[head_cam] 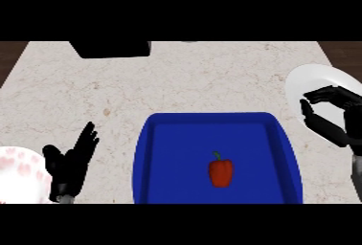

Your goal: Pick the bell pepper from the tray and place it in the plate

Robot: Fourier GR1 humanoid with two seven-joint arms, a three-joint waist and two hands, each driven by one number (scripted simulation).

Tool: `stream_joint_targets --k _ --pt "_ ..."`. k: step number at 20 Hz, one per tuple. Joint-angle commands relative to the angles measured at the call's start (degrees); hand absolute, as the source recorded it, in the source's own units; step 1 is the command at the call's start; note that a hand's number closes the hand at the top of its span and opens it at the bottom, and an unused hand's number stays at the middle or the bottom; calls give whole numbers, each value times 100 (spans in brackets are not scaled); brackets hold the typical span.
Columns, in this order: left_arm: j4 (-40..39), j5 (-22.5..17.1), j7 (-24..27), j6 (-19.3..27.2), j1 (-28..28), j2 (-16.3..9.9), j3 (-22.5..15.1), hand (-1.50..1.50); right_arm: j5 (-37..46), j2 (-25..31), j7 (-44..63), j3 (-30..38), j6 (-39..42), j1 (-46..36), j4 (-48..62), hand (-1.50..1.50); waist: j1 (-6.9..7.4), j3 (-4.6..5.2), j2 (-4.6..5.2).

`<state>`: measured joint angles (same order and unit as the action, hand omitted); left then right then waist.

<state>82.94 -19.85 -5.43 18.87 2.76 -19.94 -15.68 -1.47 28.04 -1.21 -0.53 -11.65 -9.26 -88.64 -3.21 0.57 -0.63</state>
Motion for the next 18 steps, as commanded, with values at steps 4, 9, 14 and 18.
stream_joint_targets --k 4,9,14,18 --pt "-177 -82 -324 -252 -361 218 -144 0 584 -875 -857 254 -1617 1445 -1377 -150 107 -56 34" --pt "-167 35 -380 -603 -390 189 23 0 1388 -835 -164 -176 -1518 2118 -2456 -150 274 -54 54" --pt "-164 19 -473 -533 -384 225 -74 0 1709 454 1128 -345 -318 2531 -2799 -150 270 -37 64" --pt "-322 178 -335 -413 -401 518 -249 0 1962 988 2274 -649 452 2437 -3408 -150 313 -35 75"
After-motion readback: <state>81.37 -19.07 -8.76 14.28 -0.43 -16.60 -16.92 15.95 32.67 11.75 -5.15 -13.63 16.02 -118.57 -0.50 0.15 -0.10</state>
